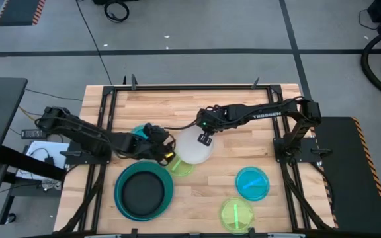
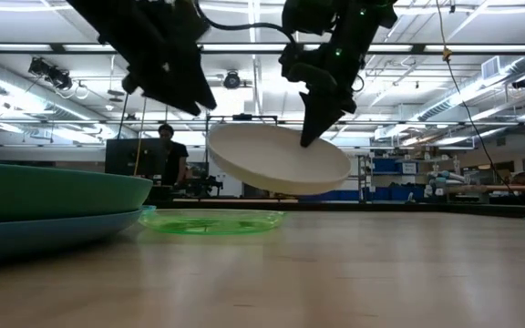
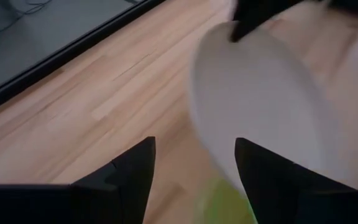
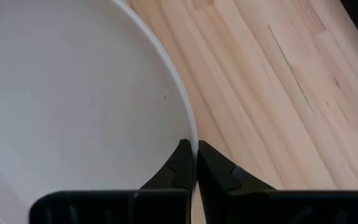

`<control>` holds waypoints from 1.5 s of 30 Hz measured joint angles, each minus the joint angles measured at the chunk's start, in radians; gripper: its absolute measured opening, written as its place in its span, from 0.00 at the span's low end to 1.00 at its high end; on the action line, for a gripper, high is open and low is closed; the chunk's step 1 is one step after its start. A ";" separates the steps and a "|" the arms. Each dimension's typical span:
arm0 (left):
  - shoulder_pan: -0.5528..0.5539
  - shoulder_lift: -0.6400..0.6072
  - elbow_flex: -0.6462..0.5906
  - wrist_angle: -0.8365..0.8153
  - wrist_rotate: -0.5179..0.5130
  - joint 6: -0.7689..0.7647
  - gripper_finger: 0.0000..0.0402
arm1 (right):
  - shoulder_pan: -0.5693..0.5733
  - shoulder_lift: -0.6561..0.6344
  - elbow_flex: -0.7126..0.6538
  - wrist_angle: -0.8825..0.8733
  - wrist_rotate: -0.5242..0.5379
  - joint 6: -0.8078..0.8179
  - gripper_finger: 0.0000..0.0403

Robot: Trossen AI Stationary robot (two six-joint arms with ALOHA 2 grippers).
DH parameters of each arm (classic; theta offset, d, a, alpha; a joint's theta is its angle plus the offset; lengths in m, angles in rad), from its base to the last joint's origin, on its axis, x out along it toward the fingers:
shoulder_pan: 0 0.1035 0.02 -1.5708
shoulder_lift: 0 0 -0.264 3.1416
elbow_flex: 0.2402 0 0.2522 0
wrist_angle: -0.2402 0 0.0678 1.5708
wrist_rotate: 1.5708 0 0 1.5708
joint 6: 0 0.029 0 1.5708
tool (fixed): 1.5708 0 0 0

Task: Stack plastic plates
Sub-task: Stack the white plate on the black plate

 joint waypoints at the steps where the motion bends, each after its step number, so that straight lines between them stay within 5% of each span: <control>1: 0.013 0.012 0.000 0.001 0.001 0.000 0.56 | 0.003 0.000 0.000 0.005 -0.001 0.000 0.04; 23: 0.091 0.025 0.015 0.017 0.165 0.062 0.46 | 0.006 0.000 -0.002 0.057 -0.010 -0.015 0.04; 45: 0.092 0.027 0.015 -0.014 0.160 0.057 0.21 | 0.008 0.000 -0.002 0.158 -0.011 -0.057 0.06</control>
